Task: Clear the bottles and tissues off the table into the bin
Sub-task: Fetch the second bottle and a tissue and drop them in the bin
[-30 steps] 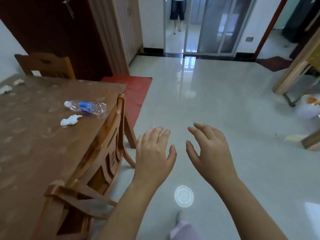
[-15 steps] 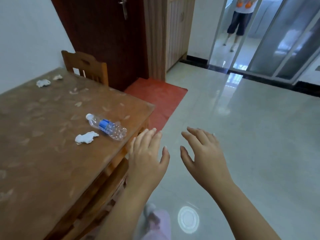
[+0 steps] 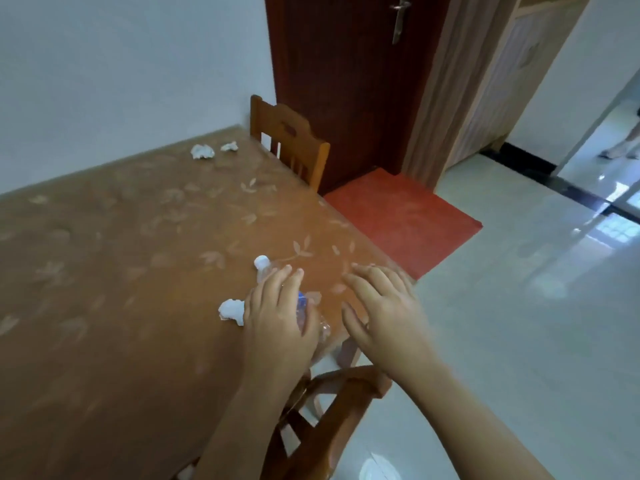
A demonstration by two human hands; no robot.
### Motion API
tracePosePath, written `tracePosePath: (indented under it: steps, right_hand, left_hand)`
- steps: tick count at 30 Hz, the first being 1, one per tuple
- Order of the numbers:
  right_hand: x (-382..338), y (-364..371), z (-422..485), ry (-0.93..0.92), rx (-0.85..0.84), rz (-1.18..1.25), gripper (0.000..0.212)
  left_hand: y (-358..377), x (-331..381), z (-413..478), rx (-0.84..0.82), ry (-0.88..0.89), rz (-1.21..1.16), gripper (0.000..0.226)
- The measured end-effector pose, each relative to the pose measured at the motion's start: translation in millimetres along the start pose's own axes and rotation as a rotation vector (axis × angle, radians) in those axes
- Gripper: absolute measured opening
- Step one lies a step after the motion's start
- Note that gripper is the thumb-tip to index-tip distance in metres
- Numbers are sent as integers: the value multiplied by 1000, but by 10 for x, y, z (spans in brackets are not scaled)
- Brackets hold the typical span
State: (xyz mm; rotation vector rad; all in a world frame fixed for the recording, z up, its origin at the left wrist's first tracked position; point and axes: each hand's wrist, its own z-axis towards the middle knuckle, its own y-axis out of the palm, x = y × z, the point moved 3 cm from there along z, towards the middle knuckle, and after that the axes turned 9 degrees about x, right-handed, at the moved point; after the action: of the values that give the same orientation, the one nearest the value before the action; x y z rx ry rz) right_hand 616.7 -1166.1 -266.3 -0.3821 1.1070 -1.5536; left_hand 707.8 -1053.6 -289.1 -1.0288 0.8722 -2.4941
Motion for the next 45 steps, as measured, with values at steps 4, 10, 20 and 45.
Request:
tracePosePath:
  steps: [4, 10, 20, 45]
  right_hand:
    - [28, 388, 296, -74, -97, 75, 33]
    - [135, 980, 631, -165, -267, 196, 31]
    - [264, 1952, 811, -162, -605, 344, 51]
    - [218, 2445, 500, 213, -692, 628, 77]
  left_hand:
    - [48, -302, 40, 16, -93, 158, 46]
    - [213, -700, 36, 86, -313, 265, 47]
    - [691, -1352, -266, 84, -686, 314, 57]
    - [1235, -1758, -358, 163, -716, 277, 41]
